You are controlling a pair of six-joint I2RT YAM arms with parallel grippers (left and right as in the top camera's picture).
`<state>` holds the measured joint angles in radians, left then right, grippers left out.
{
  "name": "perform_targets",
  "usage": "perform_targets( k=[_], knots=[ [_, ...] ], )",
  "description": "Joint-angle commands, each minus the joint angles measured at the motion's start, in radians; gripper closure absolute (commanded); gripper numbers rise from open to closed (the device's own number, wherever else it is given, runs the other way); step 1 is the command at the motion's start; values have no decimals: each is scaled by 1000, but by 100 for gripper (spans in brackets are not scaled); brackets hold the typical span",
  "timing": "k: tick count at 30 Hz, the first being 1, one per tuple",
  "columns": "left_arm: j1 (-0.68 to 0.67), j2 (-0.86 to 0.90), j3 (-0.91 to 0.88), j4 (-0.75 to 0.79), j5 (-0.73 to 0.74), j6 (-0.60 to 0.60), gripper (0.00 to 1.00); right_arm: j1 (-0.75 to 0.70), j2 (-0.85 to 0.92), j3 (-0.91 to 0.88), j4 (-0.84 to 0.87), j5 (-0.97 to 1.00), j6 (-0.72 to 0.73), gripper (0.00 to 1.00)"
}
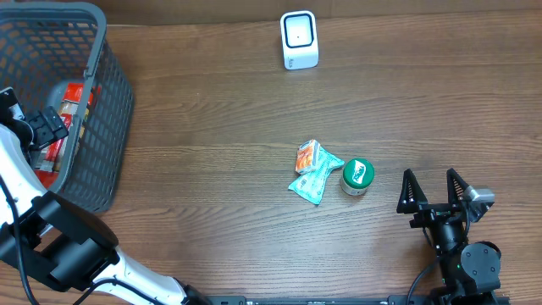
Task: Scan the item barcode
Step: 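Move the left gripper back into the basket toward the pasta pack, then grasp the red-and-yellow pasta pack in the basket with the left gripper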
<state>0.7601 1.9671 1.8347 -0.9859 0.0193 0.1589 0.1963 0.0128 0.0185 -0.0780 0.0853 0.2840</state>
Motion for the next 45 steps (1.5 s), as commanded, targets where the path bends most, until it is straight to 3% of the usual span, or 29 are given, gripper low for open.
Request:
perform_targets(
  k=[1, 25, 29, 32, 37, 45],
  knots=[
    [1, 5, -7, 3, 18, 21, 0, -1, -10, -11, 4, 2, -4, 0],
    [-2, 5, -7, 23, 27, 20, 0, -1, -10, -11, 5, 3, -4, 0],
    [-2, 5, -7, 44, 82, 22, 0, -1, -10, -11, 4, 2, -4, 0],
    [-2, 8, -7, 93, 82, 103, 0, -1, -10, -11, 5, 2, -4, 0],
    [-2, 25, -7, 169, 78, 352, 5, -1, -10, -11, 4, 2, -4, 0],
    [2, 130, -7, 178, 77, 523, 2, -1, -10, -11, 4, 2, -4, 0]
  ],
)
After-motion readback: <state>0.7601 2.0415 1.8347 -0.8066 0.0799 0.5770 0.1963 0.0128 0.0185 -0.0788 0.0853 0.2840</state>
